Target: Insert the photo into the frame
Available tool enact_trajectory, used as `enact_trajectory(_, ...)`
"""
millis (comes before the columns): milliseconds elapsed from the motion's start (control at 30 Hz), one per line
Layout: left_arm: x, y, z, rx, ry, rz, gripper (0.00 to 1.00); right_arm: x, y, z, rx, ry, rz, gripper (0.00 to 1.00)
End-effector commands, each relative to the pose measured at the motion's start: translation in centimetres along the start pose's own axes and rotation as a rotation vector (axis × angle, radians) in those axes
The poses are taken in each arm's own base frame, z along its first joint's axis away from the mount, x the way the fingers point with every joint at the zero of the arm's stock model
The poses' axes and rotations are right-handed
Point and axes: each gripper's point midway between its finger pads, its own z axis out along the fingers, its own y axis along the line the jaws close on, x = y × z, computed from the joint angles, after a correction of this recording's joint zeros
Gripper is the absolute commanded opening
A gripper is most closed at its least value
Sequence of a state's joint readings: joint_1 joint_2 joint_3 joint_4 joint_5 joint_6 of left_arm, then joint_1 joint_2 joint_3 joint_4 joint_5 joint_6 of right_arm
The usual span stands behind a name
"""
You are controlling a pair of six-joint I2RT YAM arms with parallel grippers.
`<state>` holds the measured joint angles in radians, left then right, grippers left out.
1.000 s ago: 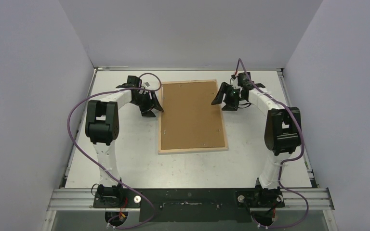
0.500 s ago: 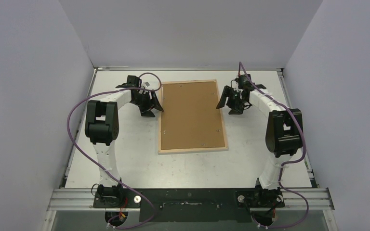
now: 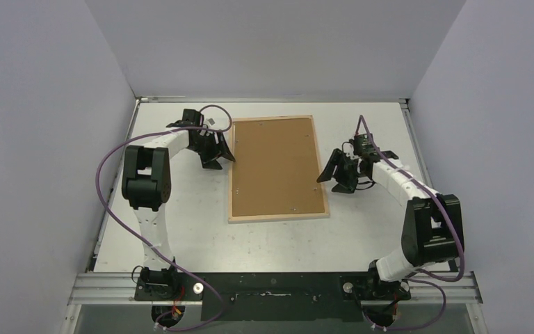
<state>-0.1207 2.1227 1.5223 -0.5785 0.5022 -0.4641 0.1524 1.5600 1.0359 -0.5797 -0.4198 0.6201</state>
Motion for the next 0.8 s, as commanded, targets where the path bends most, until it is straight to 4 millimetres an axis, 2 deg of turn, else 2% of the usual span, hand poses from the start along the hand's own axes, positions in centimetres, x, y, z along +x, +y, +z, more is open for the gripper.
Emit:
enact_trajectory(0, -0.1, 0.8, -0.9, -0.041, -0.031, 0.006, 0.61, 2.6, 1.8, -1.1, -0.114, 0.02, 0.116, 0.59)
enact_trajectory(133, 0.2, 1.1, -0.7, -0.043, -0.031, 0.005, 0.59, 4.6, 0.6, -1.0, -0.076, 0.072, 0.149, 0.52)
enact_trajectory(300, 0.7, 1.7, -0.4, -0.063, -0.018, -0.002, 0.54, 6.2, 0.2, -0.4, -0.063, 0.126, 0.151, 0.56)
enact_trajectory(767, 1.1, 1.9, 0.5, -0.044, 0.011, -0.012, 0.5, 7.6, -1.6, 1.4, -0.009, 0.179, 0.112, 0.59)
